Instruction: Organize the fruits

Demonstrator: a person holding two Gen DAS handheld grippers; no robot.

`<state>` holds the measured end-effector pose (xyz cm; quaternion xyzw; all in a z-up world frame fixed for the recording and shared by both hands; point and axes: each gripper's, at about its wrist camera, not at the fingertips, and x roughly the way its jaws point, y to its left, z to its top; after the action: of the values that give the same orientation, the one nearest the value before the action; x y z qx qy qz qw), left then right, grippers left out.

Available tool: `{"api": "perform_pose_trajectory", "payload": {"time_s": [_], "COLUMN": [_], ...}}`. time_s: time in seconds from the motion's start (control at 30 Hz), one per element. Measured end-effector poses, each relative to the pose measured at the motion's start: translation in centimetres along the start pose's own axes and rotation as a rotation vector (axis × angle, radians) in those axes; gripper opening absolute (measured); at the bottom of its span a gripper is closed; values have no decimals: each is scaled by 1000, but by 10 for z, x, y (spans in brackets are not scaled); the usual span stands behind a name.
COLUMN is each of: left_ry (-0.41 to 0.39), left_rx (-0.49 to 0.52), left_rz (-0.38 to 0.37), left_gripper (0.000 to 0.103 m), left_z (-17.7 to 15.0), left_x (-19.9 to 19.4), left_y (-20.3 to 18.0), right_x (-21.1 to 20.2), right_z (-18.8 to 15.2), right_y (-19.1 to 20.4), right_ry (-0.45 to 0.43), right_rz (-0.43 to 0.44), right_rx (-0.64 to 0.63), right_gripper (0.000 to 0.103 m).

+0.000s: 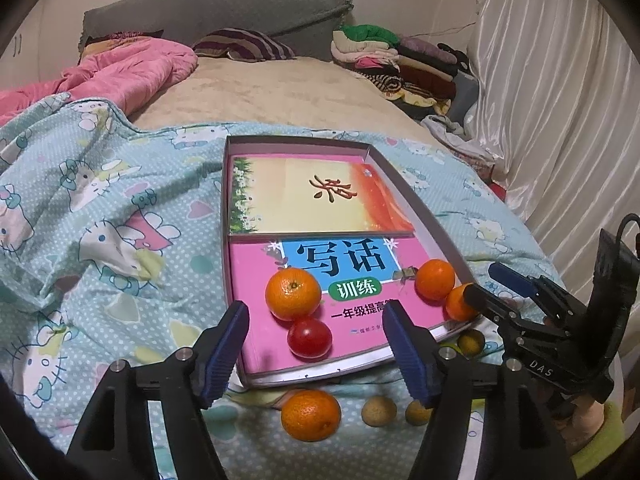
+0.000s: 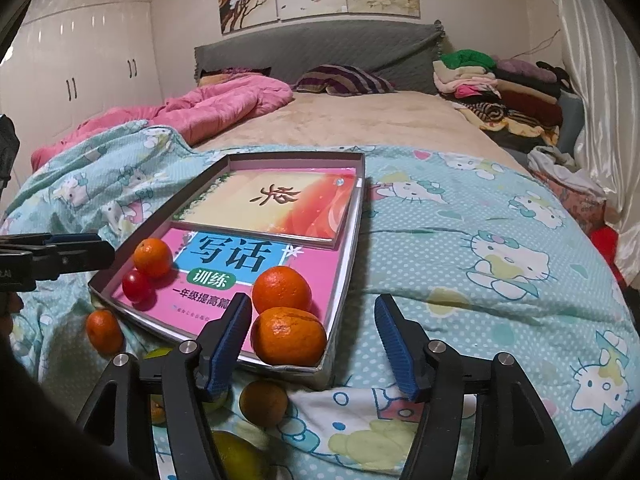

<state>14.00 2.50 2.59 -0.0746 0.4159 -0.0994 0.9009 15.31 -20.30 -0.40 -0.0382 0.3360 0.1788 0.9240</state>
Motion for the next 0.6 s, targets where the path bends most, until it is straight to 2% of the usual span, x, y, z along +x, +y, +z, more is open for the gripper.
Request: {"api": "perform_pose_trajectory", "payload": {"time_s": [0.2,0.6], "left_ry": [-14,-56], "left_rx": [5,3], "left_rz": [4,-1], "left_gripper": [75,80], "left_z": [1,0], "left_x": [-5,-23], "left_y": [-2,-5], "right_x": [-11,-33], "right_z": [1,3], "right_y": [-5,-12], "right_ry": [-25,-70], "right_rz": [-2,5], "right_rx": [10,34], "right_gripper": [69,71]}}
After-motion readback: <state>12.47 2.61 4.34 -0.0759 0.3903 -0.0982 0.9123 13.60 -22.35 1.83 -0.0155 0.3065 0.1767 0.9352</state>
